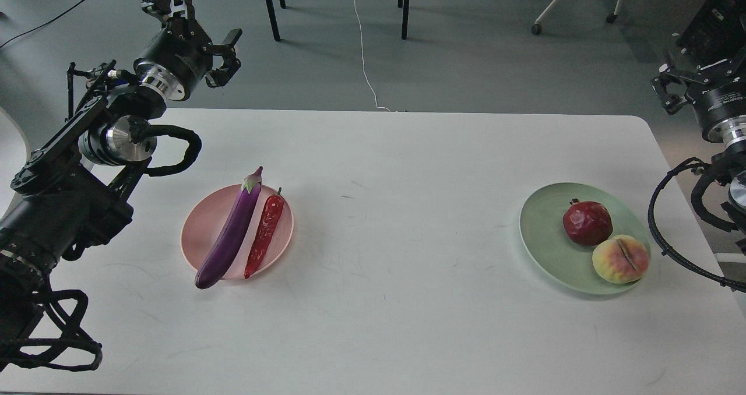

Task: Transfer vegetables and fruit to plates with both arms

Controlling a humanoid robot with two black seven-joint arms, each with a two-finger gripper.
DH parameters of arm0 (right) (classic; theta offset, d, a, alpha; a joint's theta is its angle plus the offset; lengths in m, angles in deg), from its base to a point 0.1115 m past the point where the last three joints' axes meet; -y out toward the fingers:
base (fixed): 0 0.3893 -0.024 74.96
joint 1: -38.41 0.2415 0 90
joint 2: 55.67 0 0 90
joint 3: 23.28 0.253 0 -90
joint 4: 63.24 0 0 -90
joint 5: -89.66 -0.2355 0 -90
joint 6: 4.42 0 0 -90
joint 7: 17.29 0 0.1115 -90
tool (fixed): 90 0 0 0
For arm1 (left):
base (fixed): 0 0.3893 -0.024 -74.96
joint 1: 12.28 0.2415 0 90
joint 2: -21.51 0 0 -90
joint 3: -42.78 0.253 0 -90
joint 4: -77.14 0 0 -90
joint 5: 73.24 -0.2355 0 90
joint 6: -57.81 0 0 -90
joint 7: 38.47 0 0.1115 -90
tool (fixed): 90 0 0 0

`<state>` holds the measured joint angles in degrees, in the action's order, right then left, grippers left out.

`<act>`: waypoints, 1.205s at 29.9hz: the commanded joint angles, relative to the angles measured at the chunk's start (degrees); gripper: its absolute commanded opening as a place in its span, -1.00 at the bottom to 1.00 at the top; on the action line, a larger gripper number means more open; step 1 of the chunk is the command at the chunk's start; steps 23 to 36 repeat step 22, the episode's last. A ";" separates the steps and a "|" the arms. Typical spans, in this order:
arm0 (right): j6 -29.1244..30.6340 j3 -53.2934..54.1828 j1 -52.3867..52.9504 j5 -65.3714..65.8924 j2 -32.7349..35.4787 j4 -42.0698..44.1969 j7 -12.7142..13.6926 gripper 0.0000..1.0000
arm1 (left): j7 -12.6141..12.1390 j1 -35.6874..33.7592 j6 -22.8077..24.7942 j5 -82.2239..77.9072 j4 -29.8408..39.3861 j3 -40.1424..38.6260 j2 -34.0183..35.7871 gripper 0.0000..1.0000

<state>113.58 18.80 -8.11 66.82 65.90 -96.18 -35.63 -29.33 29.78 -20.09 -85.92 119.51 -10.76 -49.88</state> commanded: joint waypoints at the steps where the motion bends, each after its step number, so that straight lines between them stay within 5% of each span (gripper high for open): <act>1: 0.00 0.20 0.82 -0.01 -0.97 1.20 0.85 0.98 | 0.79 0.30 1.00 1.87 -5.71 -3.41 -1.64 0.96; 9: 0.00 1.51 2.49 -0.71 -7.30 8.68 5.24 0.98 | 0.27 2.50 7.15 10.66 -9.41 -2.63 -1.11 0.96; 36: 0.00 6.09 1.78 -0.01 -8.89 8.16 4.28 0.98 | 0.88 2.77 7.85 11.10 -8.45 -2.89 -0.24 0.96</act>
